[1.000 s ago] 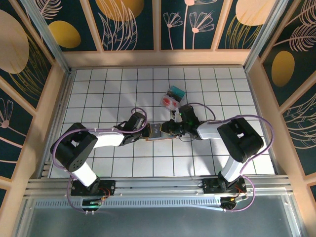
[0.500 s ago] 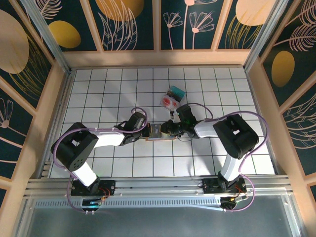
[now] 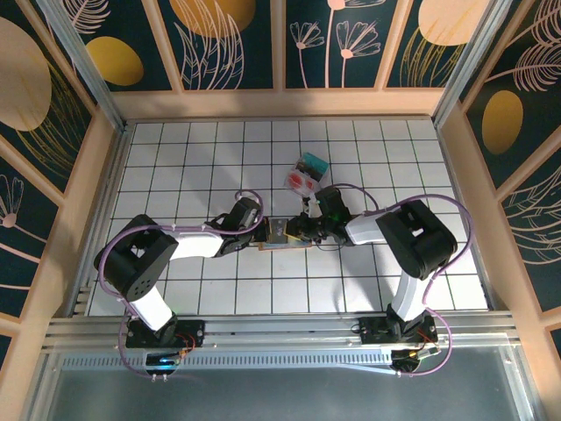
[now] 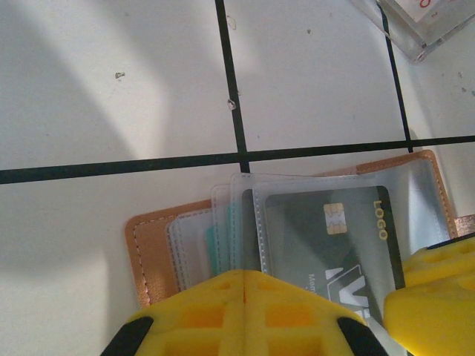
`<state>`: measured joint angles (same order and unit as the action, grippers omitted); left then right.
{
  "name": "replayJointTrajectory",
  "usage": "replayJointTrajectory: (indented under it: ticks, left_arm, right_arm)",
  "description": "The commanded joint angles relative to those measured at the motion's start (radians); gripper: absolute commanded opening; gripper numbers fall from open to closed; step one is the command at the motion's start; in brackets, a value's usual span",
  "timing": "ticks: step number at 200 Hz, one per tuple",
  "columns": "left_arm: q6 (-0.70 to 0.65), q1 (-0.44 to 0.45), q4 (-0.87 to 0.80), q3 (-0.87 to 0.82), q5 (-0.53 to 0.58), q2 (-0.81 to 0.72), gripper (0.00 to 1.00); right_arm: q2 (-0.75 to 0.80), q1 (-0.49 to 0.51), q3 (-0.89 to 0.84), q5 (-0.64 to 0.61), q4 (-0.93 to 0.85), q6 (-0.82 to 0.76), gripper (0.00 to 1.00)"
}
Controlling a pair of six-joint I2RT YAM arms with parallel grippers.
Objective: Take the credit cards out of the card holder
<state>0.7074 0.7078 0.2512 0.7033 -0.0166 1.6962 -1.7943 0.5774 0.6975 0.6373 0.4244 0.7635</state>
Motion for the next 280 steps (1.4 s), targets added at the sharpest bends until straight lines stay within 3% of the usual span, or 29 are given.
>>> replayJointTrajectory:
  ticks: [1, 70, 160, 246, 280]
  left_arm:
    - [0.004, -0.002, -0.132, -0.032, 0.001, 0.049, 0.0]
    - [0.004, -0.002, -0.154, -0.039, 0.01, 0.033, 0.0]
    - [0.016, -0.002, -0.158, -0.044, 0.017, 0.036, 0.0]
    - [0.021, -0.002, -0.153, -0.059, 0.019, 0.047, 0.0]
    - [0.019, -0.002, -0.158, -0.057, 0.024, 0.048, 0.0]
  right_arm:
    - [0.014, -0.007, -0.017, 0.061, 0.124, 0.04, 0.16]
    - [0.013, -0.024, -0.068, 0.092, 0.231, 0.092, 0.16]
    - [-0.011, -0.025, -0.12, 0.154, 0.417, 0.181, 0.08]
    - [0.036, -0.078, -0.162, 0.15, 0.399, 0.165, 0.11]
    - [0.034, -0.083, -0.159, 0.151, 0.396, 0.168, 0.01]
